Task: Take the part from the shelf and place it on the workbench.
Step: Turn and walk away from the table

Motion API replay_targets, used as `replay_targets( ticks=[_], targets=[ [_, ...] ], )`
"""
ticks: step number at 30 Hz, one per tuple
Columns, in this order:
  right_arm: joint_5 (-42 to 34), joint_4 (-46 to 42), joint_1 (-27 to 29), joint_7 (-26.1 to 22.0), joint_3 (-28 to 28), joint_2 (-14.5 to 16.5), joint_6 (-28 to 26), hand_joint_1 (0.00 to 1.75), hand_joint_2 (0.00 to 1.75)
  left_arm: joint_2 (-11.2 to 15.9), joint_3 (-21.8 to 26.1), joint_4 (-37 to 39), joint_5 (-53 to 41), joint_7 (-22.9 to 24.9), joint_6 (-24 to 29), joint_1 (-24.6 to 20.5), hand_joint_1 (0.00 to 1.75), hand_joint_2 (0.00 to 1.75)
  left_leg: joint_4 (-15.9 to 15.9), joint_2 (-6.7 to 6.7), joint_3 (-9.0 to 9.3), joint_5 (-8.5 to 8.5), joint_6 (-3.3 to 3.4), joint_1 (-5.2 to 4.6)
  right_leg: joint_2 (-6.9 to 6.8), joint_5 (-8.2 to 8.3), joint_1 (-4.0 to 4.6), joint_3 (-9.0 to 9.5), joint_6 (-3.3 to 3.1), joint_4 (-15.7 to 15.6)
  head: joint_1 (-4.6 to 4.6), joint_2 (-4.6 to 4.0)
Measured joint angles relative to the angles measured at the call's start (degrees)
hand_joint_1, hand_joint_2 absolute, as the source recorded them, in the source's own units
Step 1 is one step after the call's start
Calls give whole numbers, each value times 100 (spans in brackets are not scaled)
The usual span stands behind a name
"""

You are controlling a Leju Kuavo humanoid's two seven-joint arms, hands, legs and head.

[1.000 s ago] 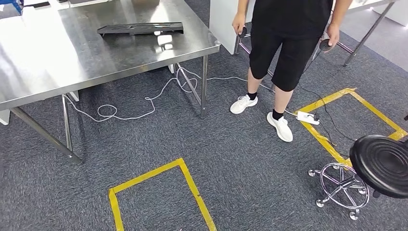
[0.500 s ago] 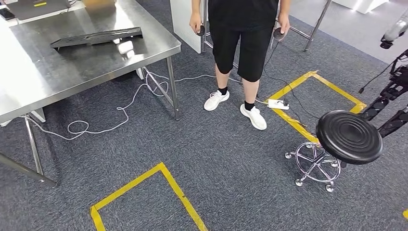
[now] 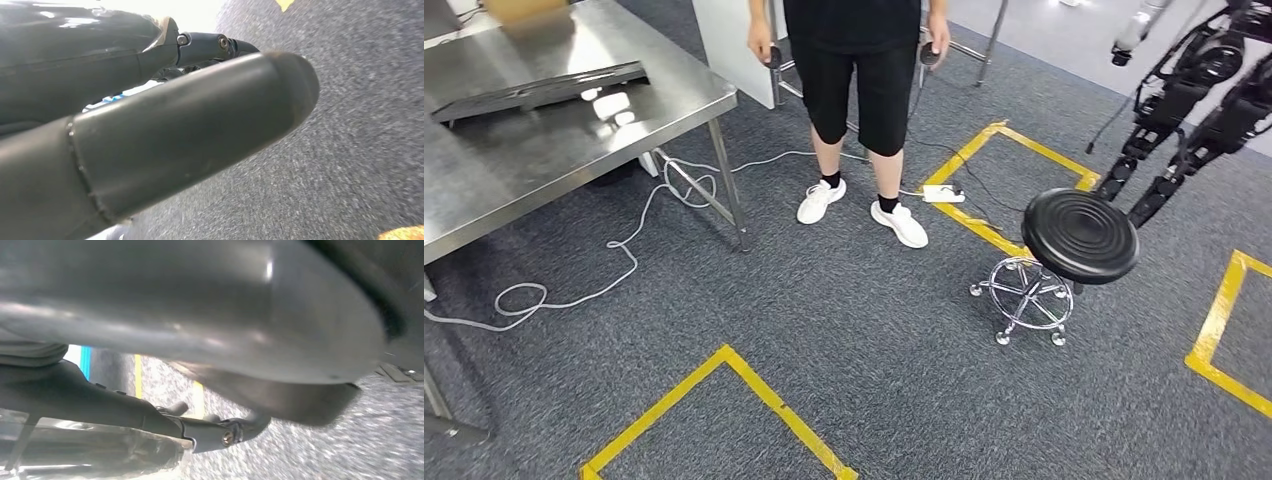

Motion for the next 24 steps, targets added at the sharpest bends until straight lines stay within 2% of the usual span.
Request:
replay_targets(
  ticks=[1,2,3,4,5,6,7,9,10,11,12,13,14,15,16,17,18,19,20,21,22,24],
  targets=[
    [4,0,-2,1,0,-3,1,0,0,-3,0,0,-1,0,1,1,0,0,4,63,12,-11,-20,-16,-139,114,25,234,-15,-403,0,0],
    [6,0,-2,0,-1,-6,1,0,0,-4,0,0,-3,0,2,1,0,0,7,115,27,-21,-48,-30,-240,190,50,379,-53,-678,-4,0],
    [11,0,-3,-1,-1,-8,3,0,0,-5,1,-1,-5,0,3,-3,0,0,11,170,40,-31,-80,-42,-294,227,76,429,-100,-805,-7,0],
    [19,0,-3,-1,-1,-11,8,0,0,-6,1,-1,-7,0,3,-12,0,0,8,227,55,-38,-117,-45,-253,246,103,406,-141,-815,-14,0],
    [31,0,-1,-2,-1,-11,15,0,0,-8,1,-1,-6,0,3,-24,0,0,7,264,71,-45,-152,-36,-177,265,88,394,-184,-830,-17,0],
    [43,0,-1,-2,1,-10,21,0,0,-11,0,0,-3,0,1,-35,0,0,34,204,70,-80,-190,-20,-109,287,57,404,-222,-848,-20,0],
    [52,0,-7,-2,2,-9,25,0,0,-15,0,1,1,0,-3,-40,0,0,137,54,35,-174,-222,-3,-42,317,21,415,-272,-865,-26,0],
    [51,0,-43,-14,3,-2,17,0,0,-15,-2,1,-5,0,-19,-36,0,0,683,-356,-197,-537,-265,21,97,367,-29,423,-348,-881,-43,0],
    [37,0,-67,-27,3,-1,8,0,0,-14,-3,1,-31,0,-26,-30,0,0,1078,-482,-375,-740,-271,24,173,382,-23,407,-373,-879,-49,0],
    [14,0,-86,-41,2,0,-2,0,0,-11,-8,1,-74,0,-30,-25,0,0,1422,-535,-537,-869,-277,24,258,388,-16,397,-380,-877,-52,0],
    [-17,0,-95,-50,1,0,-11,0,0,-10,-17,1,-124,0,-32,-23,0,0,1613,-554,-634,-889,-283,29,344,392,-11,394,-383,-874,-55,0],
    [-53,1,-94,-46,-2,1,-15,0,0,-7,-28,1,-167,0,-31,-22,0,0,1583,-561,-629,-786,-289,40,433,395,-11,401,-384,-869,-56,0],
    [-85,1,-85,-29,-5,4,-15,0,0,-1,-43,1,-197,0,-31,-22,0,0,1320,-578,-515,-582,-294,58,521,394,-13,412,-381,-861,-56,0],
    [-111,2,-72,-1,-9,9,-8,0,0,9,-58,0,-220,0,-30,-21,0,0,925,-659,-343,-349,-303,87,606,389,-14,415,-373,-846,-57,0],
    [-129,3,-60,36,-12,15,7,0,0,19,-73,-1,-237,-1,-29,-20,0,0,550,-810,-182,-184,-315,113,681,381,-2,400,-352,-814,-60,0],
    [-140,3,-51,70,-14,21,25,0,0,26,-91,-1,-257,-11,-29,-18,0,0,285,-935,-78,-86,-314,129,751,377,11,365,-323,-783,-60,0],
    [-149,4,-40,98,-14,26,41,0,0,31,-111,-1,-275,-22,-30,-20,0,0,156,-1031,-36,-61,-302,128,814,381,21,320,-279,-763,-59,0],
    [-156,5,-27,117,-15,31,52,0,0,33,-130,-1,-286,-32,-29,-23,0,0,134,-1042,-38,-73,-273,108,877,397,22,276,-228,-757,-59,0],
    [-161,7,-11,128,-16,34,58,0,0,34,-146,-1,-297,-42,-29,-29,0,0,126,-963,-42,-57,-227,90,949,418,19,229,-179,-768,-55,0],
    [-164,9,1,137,-19,38,61,0,0,34,-159,-1,-303,-42,-29,-37,0,0,104,-879,-39,-35,-175,81,937,424,13,193,-141,-754,-56,0],
    [-167,11,3,144,-21,40,66,0,0,33,-166,-1,-307,-42,-27,-42,0,0,81,-794,-37,-14,-117,79,829,384,18,130,-129,-668,-53,0],
    [-168,13,-12,177,-31,47,82,0,0,38,-173,-1,-314,-43,-24,-43,0,0,49,-612,-38,6,-27,77,455,138,26,-129,-159,-175,-27,0]
  ],
)
